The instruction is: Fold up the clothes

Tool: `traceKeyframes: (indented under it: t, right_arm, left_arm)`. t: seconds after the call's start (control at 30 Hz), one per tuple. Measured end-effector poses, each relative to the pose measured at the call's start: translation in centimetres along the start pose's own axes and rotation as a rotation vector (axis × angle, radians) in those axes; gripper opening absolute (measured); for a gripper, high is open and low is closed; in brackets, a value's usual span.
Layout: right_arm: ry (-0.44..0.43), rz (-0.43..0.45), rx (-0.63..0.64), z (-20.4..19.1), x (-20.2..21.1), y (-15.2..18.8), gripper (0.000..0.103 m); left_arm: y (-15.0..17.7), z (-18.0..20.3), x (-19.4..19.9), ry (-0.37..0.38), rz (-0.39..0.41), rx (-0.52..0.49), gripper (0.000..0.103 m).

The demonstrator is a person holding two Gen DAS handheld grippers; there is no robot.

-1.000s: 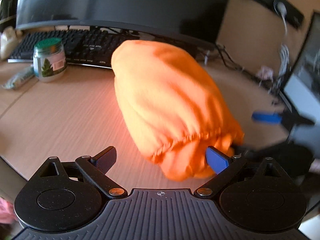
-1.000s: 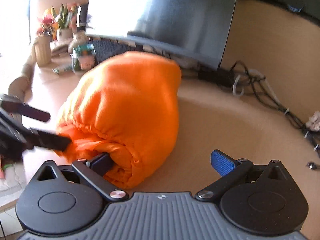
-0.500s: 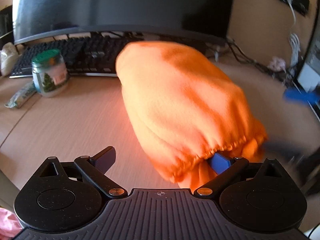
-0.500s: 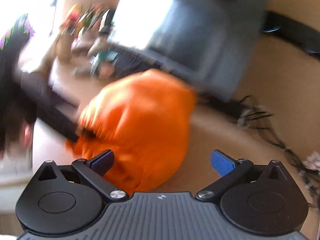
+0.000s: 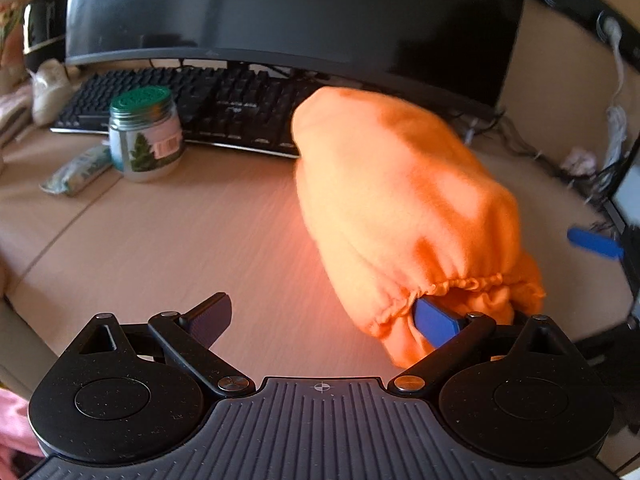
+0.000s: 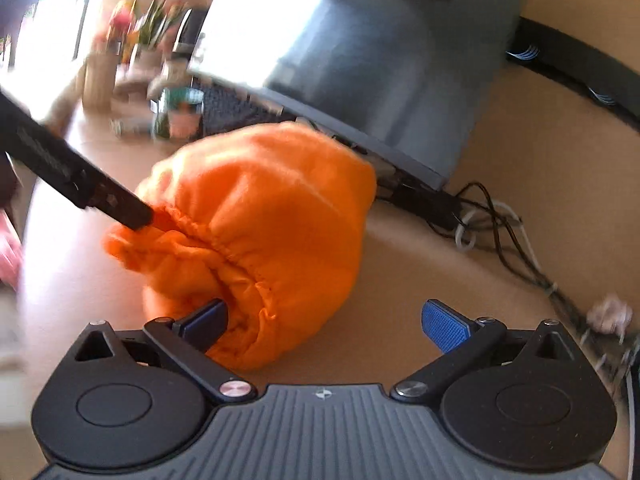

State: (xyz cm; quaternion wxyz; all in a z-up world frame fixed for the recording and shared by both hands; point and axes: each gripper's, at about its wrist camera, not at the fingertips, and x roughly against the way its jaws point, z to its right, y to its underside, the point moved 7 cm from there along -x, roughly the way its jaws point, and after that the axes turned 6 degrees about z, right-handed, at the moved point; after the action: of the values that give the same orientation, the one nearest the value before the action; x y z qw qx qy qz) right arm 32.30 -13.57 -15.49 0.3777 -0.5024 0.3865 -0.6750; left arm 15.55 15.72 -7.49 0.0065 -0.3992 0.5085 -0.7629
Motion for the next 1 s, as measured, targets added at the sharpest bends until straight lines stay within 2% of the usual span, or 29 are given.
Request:
traceKeyframes:
  t: [0.1,0.13,0.23,0.3,0.33,0.43,0.53,0.63,0.73,0.87,1.0]
  right_arm:
    - [0.037,0.037,-0.016,1.2,0.8,-1.0,0.103]
    - [0.05,0.049,-0.018,1.6,1.0,-1.4,0.103]
    - [0.017,0.034,0.009,0.5,-0.7,-1.6,0.103]
    - [-0.02,0.027,0.051,-1.3,-1.9,-1.6,0.103]
    - [-0.007,0.025,0.101,-2.2,-2.4,-1.5,0.103]
    - [0.122,0.048,0.223,-2.9,-3.6,-1.4,0.103]
    - [0.242,0.061,0.282,-1.9,-3.7,-1.0,0.103]
    - [0.239,0.006,0.279,-1.0,-4.1,0.3,0.103]
    - [0.195,-0.021,0.204,-0.2,-3.5,0.8,0.103]
    - [0.102,-0.03,0.051,1.4,-1.5,0.6,0.103]
    - [-0.015,-0.012,-0.062,1.6,0.2,0.1,0.103]
  left_arm:
    - [-0.2,1.1,1.0,0.117,0.016,-0.012,0.1]
    - [-0.1,1.4,0.9,0.132,0.011,-0.028,0.1]
    - [0.4,2.1,-0.1,0.135,-0.019,-0.082,0.1]
    - [0.3,2.1,-0.8,0.127,-0.026,-0.075,0.1]
    - [0.3,2.0,-1.1,0.121,-0.027,-0.066,0.1]
    - [0.0,1.2,-1.7,0.082,-0.017,-0.057,0.101]
    - [-0.4,-0.7,-1.6,-0.034,0.011,-0.062,0.101]
    - [-0.1,-2.6,-1.4,-0.081,0.007,-0.004,0.101]
    - [0.7,-2.1,-0.7,-0.06,-0.005,0.0,0.1]
    - [1.1,-0.4,1.3,0.08,0.003,0.025,0.1]
    - [-1.2,1.7,3.6,0.242,0.097,0.026,0.1]
